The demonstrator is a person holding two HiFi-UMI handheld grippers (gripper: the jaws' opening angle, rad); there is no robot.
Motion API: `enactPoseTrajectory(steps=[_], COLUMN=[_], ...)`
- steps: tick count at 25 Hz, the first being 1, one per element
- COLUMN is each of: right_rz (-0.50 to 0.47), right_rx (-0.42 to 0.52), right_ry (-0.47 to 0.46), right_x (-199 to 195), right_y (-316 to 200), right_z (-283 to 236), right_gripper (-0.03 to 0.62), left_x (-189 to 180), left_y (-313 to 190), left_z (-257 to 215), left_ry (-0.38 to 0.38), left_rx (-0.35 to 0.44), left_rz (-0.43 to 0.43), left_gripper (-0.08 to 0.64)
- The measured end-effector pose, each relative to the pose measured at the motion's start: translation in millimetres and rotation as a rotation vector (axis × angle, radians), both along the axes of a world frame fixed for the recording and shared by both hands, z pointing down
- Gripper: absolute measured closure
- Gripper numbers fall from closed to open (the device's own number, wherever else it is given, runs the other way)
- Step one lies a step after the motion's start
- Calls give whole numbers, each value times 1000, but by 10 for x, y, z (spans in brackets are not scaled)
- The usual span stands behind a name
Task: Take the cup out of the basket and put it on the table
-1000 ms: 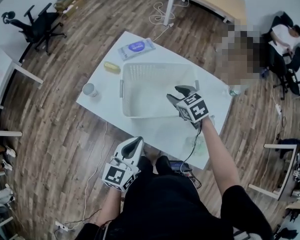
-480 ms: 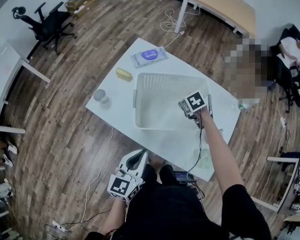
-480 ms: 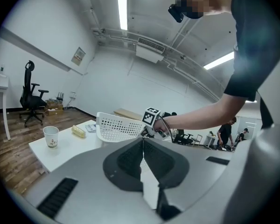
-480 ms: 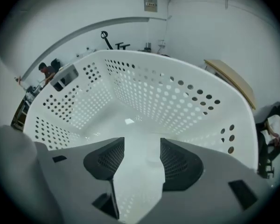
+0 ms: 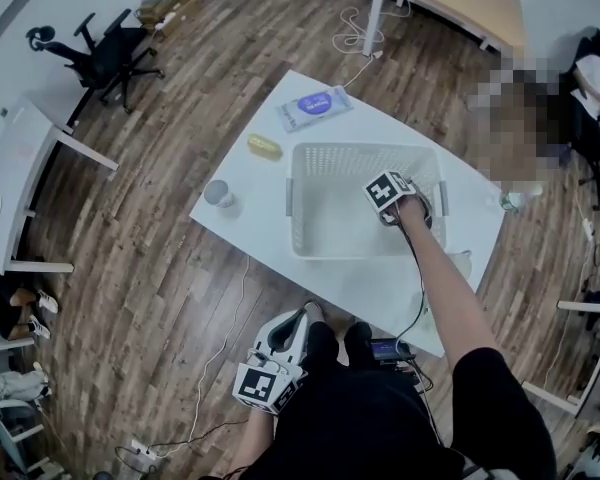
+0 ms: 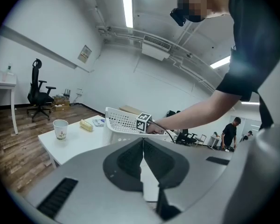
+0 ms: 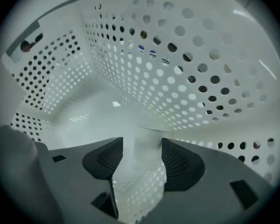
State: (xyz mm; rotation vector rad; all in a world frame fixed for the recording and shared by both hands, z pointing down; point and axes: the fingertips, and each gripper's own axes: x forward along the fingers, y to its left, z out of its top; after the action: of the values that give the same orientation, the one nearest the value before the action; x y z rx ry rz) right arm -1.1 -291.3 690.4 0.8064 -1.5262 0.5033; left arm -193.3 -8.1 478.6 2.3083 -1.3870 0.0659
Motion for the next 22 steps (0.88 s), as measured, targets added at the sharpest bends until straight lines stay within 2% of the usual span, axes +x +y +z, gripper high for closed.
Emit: enactPoseTrajectory(steps=[3, 6, 10, 17, 22], right_rz=[-40, -33, -13, -28, -32], right_rx=[17, 31, 41, 60, 71], right_ry=[117, 190, 220, 324, 305], right_x=[73, 120, 130, 235, 226], right_y=[-50, -160, -234, -306, -254], right_z=[140, 219, 290, 330, 263], right_gripper=[341, 337, 336, 334, 336], left_x=[-36, -66, -86, -38, -22], left_y=[15, -6, 2, -33, -24], left_z=[-27, -41, 3, -17, -20], left_ry=[2, -5, -21, -38, -49], left_rx=[-3, -1, -18, -24, -25], left_rz=[-13, -19, -18, -21, -12], left_gripper=[551, 551, 551, 551, 551])
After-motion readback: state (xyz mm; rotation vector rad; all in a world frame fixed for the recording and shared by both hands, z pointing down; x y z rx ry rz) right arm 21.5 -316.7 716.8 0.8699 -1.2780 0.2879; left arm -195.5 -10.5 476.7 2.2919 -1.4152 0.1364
